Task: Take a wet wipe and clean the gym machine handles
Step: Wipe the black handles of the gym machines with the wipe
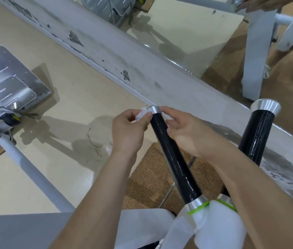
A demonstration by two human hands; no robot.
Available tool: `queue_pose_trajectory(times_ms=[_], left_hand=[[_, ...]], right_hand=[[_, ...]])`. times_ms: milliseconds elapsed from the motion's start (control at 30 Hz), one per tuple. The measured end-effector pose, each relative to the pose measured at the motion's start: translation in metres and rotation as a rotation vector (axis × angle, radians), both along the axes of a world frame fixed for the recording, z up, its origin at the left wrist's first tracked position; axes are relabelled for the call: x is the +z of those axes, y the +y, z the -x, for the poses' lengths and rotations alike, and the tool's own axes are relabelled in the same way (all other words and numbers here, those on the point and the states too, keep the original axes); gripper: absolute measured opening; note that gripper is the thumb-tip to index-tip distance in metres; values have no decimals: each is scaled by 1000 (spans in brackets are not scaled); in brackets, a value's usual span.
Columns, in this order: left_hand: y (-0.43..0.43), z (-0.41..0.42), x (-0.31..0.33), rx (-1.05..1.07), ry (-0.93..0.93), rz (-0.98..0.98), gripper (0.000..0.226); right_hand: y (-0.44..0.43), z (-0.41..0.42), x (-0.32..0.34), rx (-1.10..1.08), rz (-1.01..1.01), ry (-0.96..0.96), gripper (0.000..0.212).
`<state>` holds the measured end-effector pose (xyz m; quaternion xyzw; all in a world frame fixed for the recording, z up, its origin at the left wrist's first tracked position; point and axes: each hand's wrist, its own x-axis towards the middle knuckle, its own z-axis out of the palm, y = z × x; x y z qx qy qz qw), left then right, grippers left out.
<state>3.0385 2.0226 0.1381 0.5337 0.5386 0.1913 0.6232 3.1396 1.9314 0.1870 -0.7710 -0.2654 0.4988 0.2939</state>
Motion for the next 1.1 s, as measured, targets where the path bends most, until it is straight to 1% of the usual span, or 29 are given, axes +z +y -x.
queue_pose_trajectory(times_ms=[67, 167, 233, 300, 333, 367, 433, 467, 533, 600, 667, 733, 800, 900, 967, 1033, 1100], left_hand=[[-9, 7, -1, 37, -4, 24, 13], [-11, 10, 1, 41, -17, 27, 7], [-4, 10, 1, 37, -40, 47, 12], [-2, 9, -4, 53, -58, 119, 5], [-4, 7, -5, 75, -60, 173, 6], [-7, 6, -6, 108, -70, 238, 12], [-15, 5, -7, 178, -158, 360, 17], [-18, 4, -7, 208, -203, 378, 17], [-20, 5, -6, 247, -229, 346, 13], [-23, 8, -3, 233, -222, 292, 9], [-30, 15, 2, 156, -204, 236, 8], [-37, 23, 9, 80, -207, 188, 4], [-37, 25, 11, 57, -221, 154, 4], [-27, 15, 3, 136, -165, 122, 2], [-26, 8, 0, 183, -162, 116, 6], [-35, 9, 3, 186, -203, 135, 6], [-44, 18, 7, 146, -221, 139, 5]], right_hand=[[2, 2, 1, 5, 9, -19, 52], [1, 0, 6, -10, -15, -62, 45], [2, 0, 10, -24, -28, -38, 42], [2, 1, 9, -60, -14, -22, 40], [2, 0, 10, -79, -5, -16, 40], [2, -1, 10, -87, 2, -14, 40], [3, -4, 9, -92, 4, 28, 42], [4, -6, 8, -105, 3, 80, 43], [8, -6, 6, -148, -9, 147, 47], [10, -4, 0, -165, -33, 103, 54], [13, -2, -6, -171, -53, 42, 57], [13, -3, -8, -189, -64, 31, 53], [13, -4, -8, -209, -61, 25, 49], [12, -6, -5, -284, -63, 81, 46], [10, -8, -2, -317, -60, 137, 42], [9, -10, -1, -328, -43, 146, 38], [10, -9, 0, -326, -34, 137, 37]])
